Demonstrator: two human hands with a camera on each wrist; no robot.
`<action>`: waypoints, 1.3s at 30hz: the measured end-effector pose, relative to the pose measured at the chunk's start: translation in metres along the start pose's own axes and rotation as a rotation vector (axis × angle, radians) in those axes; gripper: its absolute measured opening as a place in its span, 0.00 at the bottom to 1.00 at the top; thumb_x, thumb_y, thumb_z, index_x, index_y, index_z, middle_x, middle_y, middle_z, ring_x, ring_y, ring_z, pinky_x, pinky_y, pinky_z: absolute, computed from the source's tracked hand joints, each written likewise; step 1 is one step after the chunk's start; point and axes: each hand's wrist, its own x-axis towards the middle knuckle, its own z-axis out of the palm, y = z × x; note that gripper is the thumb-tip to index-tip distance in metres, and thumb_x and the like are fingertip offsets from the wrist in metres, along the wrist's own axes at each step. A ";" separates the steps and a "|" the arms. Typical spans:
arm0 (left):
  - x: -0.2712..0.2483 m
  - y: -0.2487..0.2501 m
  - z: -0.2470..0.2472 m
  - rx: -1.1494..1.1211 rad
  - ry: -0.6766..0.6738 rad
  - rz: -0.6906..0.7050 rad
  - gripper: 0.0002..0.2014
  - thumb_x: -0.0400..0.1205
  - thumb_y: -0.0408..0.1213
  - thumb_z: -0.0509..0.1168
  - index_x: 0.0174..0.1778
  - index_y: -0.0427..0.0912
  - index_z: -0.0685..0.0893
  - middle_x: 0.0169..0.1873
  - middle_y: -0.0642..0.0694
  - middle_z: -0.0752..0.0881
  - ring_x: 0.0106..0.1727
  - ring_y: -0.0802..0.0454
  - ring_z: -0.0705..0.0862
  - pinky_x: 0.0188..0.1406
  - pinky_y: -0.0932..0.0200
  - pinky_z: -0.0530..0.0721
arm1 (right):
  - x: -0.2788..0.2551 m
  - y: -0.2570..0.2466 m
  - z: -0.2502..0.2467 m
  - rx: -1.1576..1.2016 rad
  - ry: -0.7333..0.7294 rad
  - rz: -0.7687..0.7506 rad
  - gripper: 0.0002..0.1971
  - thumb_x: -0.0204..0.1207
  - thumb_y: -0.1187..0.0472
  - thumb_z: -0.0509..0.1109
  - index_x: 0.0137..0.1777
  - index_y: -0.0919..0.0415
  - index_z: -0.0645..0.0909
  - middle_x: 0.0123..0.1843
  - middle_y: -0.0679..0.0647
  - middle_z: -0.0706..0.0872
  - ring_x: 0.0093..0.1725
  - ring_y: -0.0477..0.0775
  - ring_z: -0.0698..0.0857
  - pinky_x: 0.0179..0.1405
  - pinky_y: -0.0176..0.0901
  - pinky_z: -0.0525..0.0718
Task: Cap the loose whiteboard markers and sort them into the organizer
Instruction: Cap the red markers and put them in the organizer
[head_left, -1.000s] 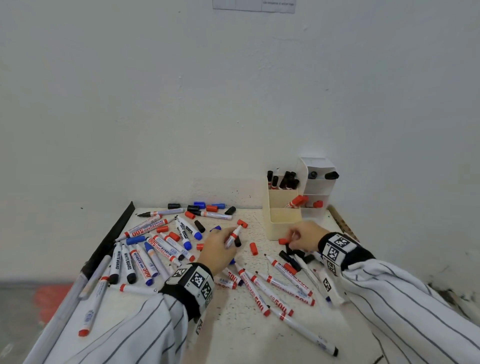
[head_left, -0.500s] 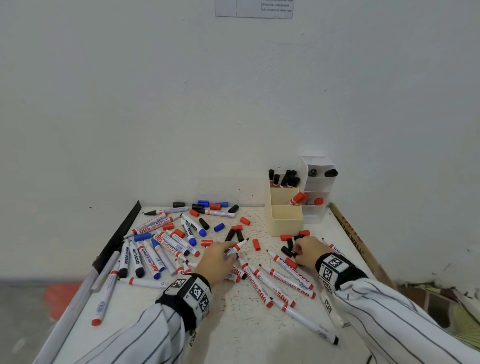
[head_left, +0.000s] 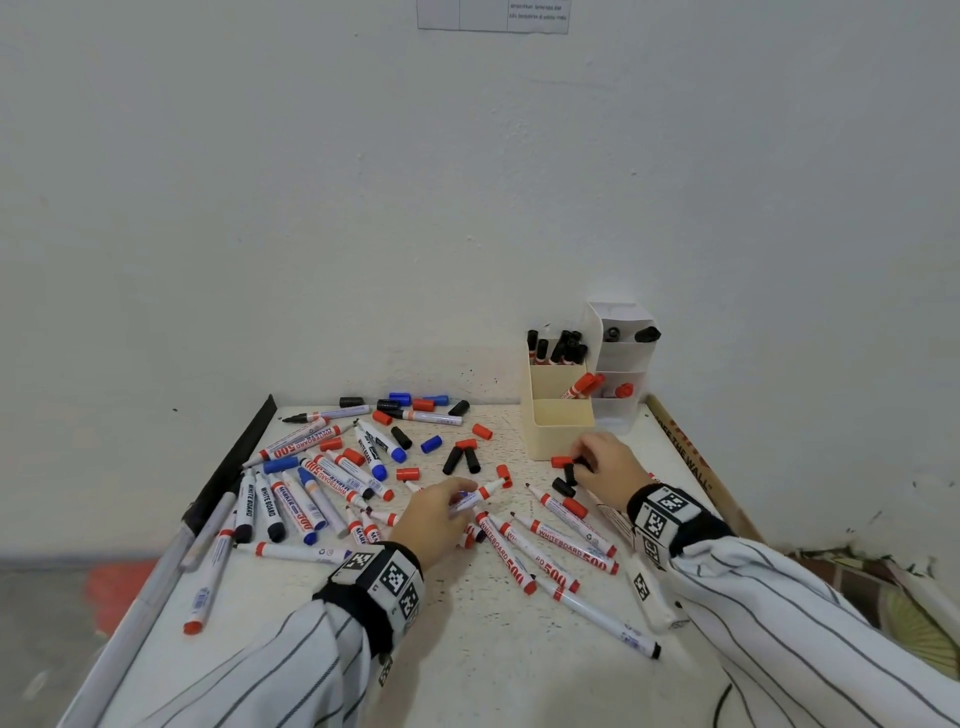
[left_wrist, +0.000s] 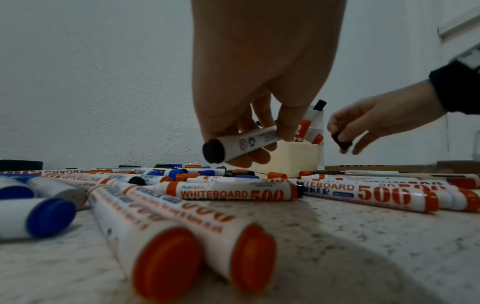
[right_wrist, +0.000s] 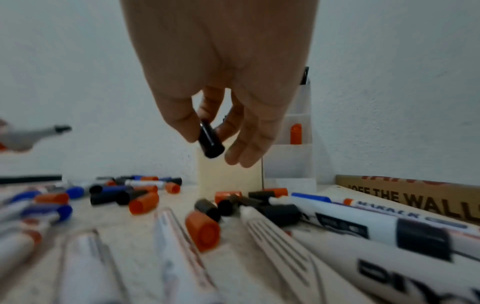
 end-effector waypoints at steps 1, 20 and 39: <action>-0.001 0.001 0.002 -0.002 -0.005 0.005 0.17 0.83 0.34 0.62 0.69 0.48 0.76 0.63 0.48 0.81 0.56 0.56 0.80 0.55 0.65 0.77 | -0.002 -0.006 -0.003 0.045 0.005 -0.034 0.07 0.74 0.71 0.64 0.45 0.58 0.75 0.45 0.48 0.73 0.46 0.49 0.73 0.44 0.31 0.69; -0.021 0.031 0.012 0.037 -0.085 0.128 0.19 0.86 0.38 0.56 0.74 0.47 0.73 0.63 0.48 0.82 0.56 0.55 0.80 0.55 0.67 0.72 | -0.037 -0.019 0.004 0.279 -0.139 -0.098 0.12 0.76 0.66 0.69 0.58 0.57 0.81 0.48 0.45 0.83 0.44 0.40 0.81 0.47 0.27 0.78; -0.035 0.056 0.010 -0.319 -0.237 0.110 0.12 0.86 0.41 0.57 0.50 0.39 0.84 0.30 0.48 0.76 0.21 0.58 0.69 0.20 0.64 0.70 | -0.051 -0.036 0.010 0.379 0.080 -0.026 0.21 0.86 0.58 0.51 0.29 0.58 0.69 0.25 0.51 0.68 0.26 0.47 0.67 0.25 0.30 0.67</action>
